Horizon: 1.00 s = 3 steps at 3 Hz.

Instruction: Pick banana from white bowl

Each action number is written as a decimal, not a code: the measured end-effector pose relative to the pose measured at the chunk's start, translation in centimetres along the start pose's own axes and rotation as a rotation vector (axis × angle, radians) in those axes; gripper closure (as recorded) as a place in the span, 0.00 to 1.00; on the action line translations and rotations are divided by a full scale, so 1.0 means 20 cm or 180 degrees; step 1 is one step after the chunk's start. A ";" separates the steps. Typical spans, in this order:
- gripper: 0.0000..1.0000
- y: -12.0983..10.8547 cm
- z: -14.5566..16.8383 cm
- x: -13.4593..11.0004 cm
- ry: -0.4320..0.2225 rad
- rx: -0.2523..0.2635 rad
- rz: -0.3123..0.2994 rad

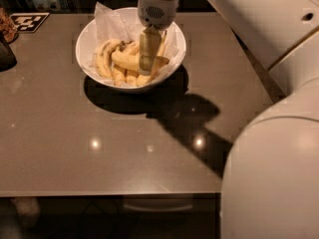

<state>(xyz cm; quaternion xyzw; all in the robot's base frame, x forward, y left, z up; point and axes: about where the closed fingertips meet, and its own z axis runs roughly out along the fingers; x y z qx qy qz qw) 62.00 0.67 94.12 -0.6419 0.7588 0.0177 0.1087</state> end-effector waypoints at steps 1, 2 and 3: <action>0.26 -0.02 0.07 -0.09 0.0048 -0.0049 -0.0080; 0.26 -0.05 0.13 -0.14 0.0089 -0.0078 -0.0129; 0.26 -0.08 0.19 -0.16 0.0153 -0.0101 -0.0145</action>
Offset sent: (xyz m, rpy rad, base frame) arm -0.0002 0.0198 -0.0280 -0.1292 0.1402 0.0655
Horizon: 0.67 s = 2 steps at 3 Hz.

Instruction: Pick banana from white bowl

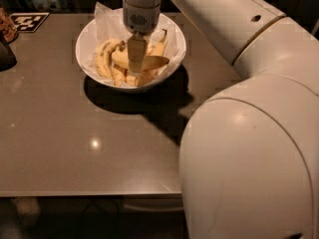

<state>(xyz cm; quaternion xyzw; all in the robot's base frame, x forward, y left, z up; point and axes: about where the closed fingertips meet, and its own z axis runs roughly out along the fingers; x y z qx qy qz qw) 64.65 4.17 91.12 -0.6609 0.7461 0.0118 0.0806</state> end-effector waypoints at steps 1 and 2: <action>0.28 -0.03 0.06 0.00 0.0073 -0.0031 0.0014; 0.32 -0.05 0.13 0.01 0.0145 -0.0062 0.0015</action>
Offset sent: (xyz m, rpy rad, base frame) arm -0.0113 -0.0238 -0.0324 -0.1484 0.1478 -0.0065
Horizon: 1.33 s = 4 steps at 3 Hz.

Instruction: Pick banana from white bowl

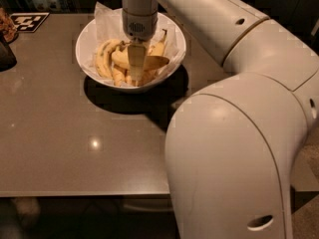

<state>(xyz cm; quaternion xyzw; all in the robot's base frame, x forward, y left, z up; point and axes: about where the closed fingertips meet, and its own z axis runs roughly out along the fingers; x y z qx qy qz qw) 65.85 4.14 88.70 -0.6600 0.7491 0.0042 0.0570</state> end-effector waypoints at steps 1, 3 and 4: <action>0.50 0.01 -0.01 0.00 0.0010 0.0086 -0.0083; 0.96 0.01 -0.01 0.00 0.0003 0.0103 -0.0092; 1.00 -0.01 -0.01 -0.03 -0.0058 0.0163 -0.0101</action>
Offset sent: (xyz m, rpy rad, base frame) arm -0.0022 -0.0003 0.0018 -0.0070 -0.0258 0.0206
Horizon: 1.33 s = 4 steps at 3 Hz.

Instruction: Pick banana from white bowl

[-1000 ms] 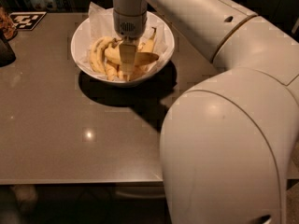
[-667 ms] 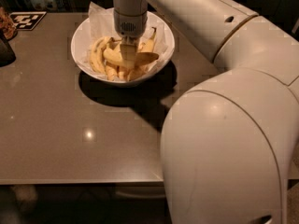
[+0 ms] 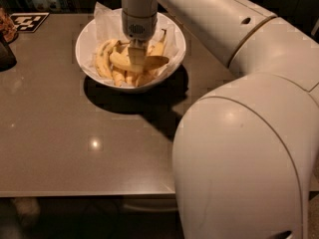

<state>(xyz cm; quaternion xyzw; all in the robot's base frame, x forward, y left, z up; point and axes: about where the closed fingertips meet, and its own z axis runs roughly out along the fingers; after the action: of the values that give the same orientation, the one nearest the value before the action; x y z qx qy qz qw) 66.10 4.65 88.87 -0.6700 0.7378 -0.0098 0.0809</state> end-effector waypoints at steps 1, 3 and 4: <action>1.00 0.11 -0.14 0.01 -0.0246 0.0109 -0.0110; 1.00 0.47 -0.51 0.13 -0.0897 0.0297 -0.0220; 1.00 0.59 -0.60 0.18 -0.1138 0.0345 -0.0245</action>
Offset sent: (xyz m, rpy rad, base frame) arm -0.1288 -0.0366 0.1048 0.2777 -0.1305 0.0981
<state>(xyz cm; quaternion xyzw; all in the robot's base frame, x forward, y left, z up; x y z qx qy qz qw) 52.53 1.11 98.87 -0.6835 0.6839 0.0666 0.2463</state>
